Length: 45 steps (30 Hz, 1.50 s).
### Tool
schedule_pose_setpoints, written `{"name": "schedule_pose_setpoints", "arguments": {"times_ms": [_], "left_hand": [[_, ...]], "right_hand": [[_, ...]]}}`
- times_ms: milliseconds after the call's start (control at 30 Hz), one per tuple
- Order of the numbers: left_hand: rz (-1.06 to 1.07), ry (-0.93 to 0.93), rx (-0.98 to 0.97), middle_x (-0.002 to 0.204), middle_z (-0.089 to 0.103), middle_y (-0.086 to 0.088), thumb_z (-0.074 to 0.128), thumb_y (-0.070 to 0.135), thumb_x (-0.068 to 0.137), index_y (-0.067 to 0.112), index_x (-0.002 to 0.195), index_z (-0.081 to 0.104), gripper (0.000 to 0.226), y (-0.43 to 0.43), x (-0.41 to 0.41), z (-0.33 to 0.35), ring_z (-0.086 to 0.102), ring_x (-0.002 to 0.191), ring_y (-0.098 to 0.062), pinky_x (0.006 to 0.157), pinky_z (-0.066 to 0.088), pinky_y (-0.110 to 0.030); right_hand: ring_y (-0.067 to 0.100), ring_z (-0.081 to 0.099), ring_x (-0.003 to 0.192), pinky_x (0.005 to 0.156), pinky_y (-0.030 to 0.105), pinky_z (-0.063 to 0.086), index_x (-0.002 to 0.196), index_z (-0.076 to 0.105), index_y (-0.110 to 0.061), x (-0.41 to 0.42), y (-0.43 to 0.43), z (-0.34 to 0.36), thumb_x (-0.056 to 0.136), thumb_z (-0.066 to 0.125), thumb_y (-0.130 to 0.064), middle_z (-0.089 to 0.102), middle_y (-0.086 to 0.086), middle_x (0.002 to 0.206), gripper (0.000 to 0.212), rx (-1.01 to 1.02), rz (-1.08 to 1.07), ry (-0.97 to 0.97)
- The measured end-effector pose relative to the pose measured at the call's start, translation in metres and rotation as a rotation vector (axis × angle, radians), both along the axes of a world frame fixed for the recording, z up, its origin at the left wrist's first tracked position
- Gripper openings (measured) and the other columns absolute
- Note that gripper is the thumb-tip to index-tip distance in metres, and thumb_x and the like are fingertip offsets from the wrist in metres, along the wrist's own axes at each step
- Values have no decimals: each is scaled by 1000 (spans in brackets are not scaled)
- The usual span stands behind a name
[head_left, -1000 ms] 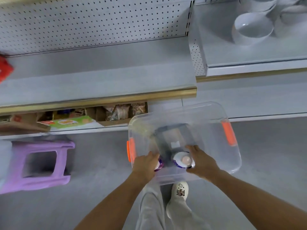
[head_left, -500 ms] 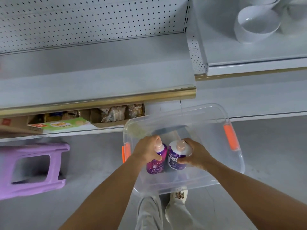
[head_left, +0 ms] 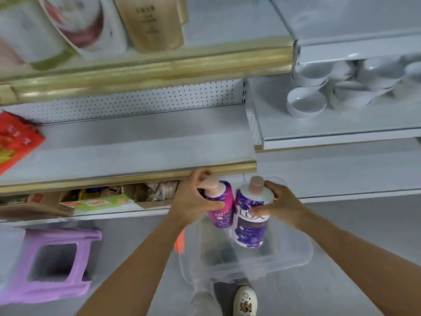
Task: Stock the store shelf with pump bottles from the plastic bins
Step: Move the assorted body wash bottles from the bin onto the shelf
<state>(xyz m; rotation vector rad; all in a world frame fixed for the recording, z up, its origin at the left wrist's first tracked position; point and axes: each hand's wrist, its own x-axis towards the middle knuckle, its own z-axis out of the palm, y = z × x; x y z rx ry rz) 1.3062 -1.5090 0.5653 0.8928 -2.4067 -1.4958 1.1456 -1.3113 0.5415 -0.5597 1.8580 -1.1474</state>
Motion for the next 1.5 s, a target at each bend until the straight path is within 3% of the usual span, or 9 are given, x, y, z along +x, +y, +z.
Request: {"name": "schedule_pose_setpoints", "arguments": {"times_ms": [100, 200, 433, 567, 700, 900, 1067, 1233, 1500], "left_hand": [[133, 186, 166, 100, 69, 11, 95, 17, 50, 41, 112, 54, 77, 2, -9, 44, 69, 91, -12, 69, 60, -29], [197, 335, 173, 95, 74, 12, 92, 4, 55, 30, 106, 65, 64, 5, -24, 86, 71, 85, -8, 66, 57, -21], [203, 492, 86, 85, 77, 9, 91, 13, 61, 24, 93, 73, 39, -6, -43, 172, 72, 73, -7, 60, 54, -17], [182, 517, 33, 87, 77, 5, 89, 19, 62, 14, 102, 74, 43, -16, -49, 206, 73, 74, -11, 60, 54, -21], [140, 561, 38, 87, 77, 4, 88, 19, 66, 23, 97, 75, 33, -32, -51, 232, 75, 76, -16, 60, 56, -22], [119, 565, 52, 87, 78, 2, 87, 18, 68, 24, 95, 75, 30, -66, -55, 258, 75, 77, -18, 62, 58, -24], [143, 561, 78, 83, 78, 1, 87, 13, 68, 20, 93, 76, 28, -86, -68, 271, 75, 73, -18, 57, 56, -22], [126, 560, 104, 86, 78, 2, 88, 16, 67, 19, 99, 75, 35, -106, -77, 274, 75, 75, -17, 58, 55, -21], [97, 535, 114, 88, 77, -1, 88, 21, 66, 17, 99, 75, 36, -120, -79, 270, 75, 78, -20, 66, 59, -29]], "right_hand": [[21, 72, 88, 74, 32, 59, 109, 68, -18, -9, 0, 49, 57, 90, -13, 75, 0, 98, 56, -136, -2, -3], [26, 72, 89, 70, 29, 58, 107, 67, -13, -17, -3, 94, 61, 87, -14, 75, 7, 97, 50, -257, -31, 16], [18, 73, 86, 72, 30, 57, 105, 69, -22, -28, -26, 184, 64, 81, -40, 76, 0, 94, 47, -395, -65, 120], [16, 73, 84, 77, 36, 55, 103, 69, -23, -33, -41, 219, 68, 80, -43, 76, -2, 92, 42, -447, -92, 208], [19, 73, 86, 80, 39, 56, 107, 66, -18, -43, -56, 253, 60, 82, -45, 76, 2, 94, 56, -519, -108, 258], [14, 72, 77, 63, 23, 53, 97, 68, -19, -69, -97, 321, 67, 81, -43, 76, -1, 86, 41, -645, -84, 362], [23, 72, 91, 74, 30, 56, 107, 66, -16, -97, -135, 364, 69, 81, -34, 75, 5, 99, 45, -742, -98, 383], [19, 71, 93, 76, 29, 55, 106, 65, -23, -118, -176, 367, 60, 83, -31, 74, -1, 96, 50, -734, -116, 366], [23, 69, 99, 90, 40, 54, 119, 62, -15, -146, -205, 347, 73, 81, -20, 71, 7, 107, 50, -659, -167, 329]]}}
